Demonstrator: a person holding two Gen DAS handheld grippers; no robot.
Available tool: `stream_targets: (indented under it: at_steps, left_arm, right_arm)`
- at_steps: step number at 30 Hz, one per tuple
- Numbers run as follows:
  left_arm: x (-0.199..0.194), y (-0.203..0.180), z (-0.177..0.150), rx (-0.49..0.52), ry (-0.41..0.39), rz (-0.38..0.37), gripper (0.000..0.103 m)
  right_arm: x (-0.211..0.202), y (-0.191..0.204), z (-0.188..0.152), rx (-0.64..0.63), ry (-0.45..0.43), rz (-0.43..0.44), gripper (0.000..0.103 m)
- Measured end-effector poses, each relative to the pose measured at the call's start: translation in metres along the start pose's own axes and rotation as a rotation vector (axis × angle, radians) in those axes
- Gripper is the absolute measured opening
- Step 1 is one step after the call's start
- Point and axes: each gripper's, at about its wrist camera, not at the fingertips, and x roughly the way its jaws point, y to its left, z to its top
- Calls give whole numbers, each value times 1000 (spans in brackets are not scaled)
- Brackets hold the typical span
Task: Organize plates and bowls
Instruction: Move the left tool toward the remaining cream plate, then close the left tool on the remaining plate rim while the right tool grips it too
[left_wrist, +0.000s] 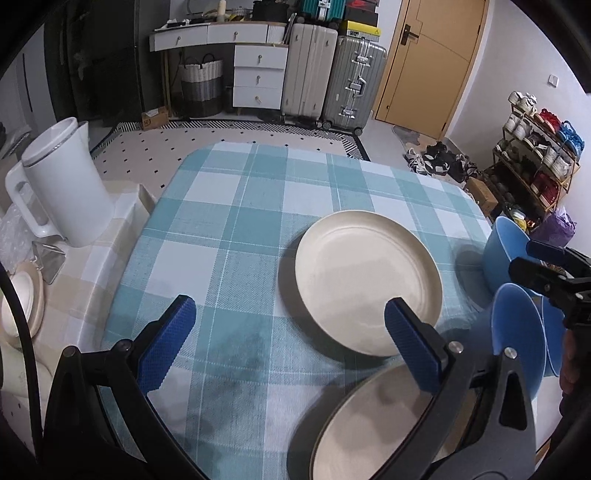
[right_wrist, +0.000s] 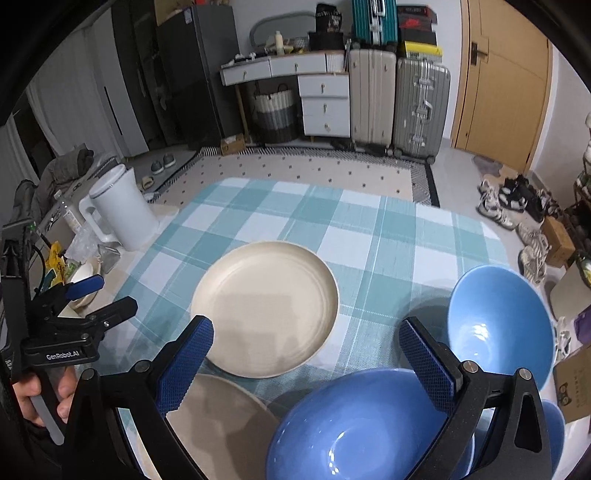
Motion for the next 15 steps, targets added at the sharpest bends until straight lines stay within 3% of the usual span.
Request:
stream_targets:
  at_steps: [9,15]
  left_arm:
    - [51,-2,10,17,69,19,101]
    - [79,0,11,8,112,-7,94]
  right_arm:
    - [55,-21,14,42,125,43,102]
    - [91,-29,17,47,219,61,97]
